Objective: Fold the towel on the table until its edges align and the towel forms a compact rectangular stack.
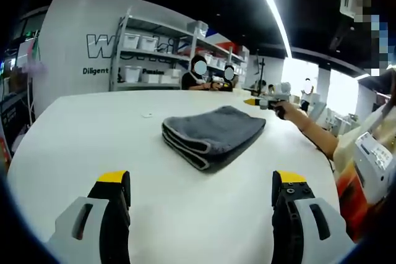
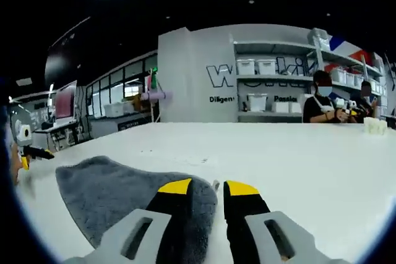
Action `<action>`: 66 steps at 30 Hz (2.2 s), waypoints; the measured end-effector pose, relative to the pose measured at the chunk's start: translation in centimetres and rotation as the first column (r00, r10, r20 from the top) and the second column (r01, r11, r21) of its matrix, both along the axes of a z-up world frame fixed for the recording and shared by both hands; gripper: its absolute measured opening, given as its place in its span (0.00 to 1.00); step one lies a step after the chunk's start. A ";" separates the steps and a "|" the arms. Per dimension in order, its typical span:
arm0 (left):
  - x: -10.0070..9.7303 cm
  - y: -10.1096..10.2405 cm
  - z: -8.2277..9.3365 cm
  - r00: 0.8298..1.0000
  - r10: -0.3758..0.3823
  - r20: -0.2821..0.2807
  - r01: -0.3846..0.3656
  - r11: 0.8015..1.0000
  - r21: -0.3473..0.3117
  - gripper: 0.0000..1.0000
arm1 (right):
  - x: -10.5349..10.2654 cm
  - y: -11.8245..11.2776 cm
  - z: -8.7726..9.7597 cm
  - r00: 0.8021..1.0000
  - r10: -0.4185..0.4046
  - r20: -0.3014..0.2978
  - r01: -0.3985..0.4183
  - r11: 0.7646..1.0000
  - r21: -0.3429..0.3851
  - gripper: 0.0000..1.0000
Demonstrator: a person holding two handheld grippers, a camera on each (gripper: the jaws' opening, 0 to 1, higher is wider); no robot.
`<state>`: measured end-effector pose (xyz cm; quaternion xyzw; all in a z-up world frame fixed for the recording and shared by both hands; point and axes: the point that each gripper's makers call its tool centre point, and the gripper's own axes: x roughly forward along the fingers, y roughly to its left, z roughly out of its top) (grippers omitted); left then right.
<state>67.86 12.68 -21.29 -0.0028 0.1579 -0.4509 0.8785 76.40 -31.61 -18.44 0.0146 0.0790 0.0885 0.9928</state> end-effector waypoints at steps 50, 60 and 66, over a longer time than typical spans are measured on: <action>-1.7 -1.6 -0.7 0.993 -0.106 0.058 0.099 0.988 0.116 0.93 | 2.4 3.9 -5.9 0.972 0.087 -0.219 -0.085 0.996 0.018 0.45; -1.5 -1.4 -0.4 0.993 -0.101 0.063 0.093 0.989 0.115 0.93 | 0.3 0.9 -6.4 0.954 0.019 -0.298 -0.007 0.999 0.043 0.63; -1.5 -1.3 -0.5 0.993 -0.099 0.061 0.092 0.989 0.116 0.93 | -1.2 0.0 -6.5 0.946 0.029 -0.323 0.006 0.994 0.109 0.55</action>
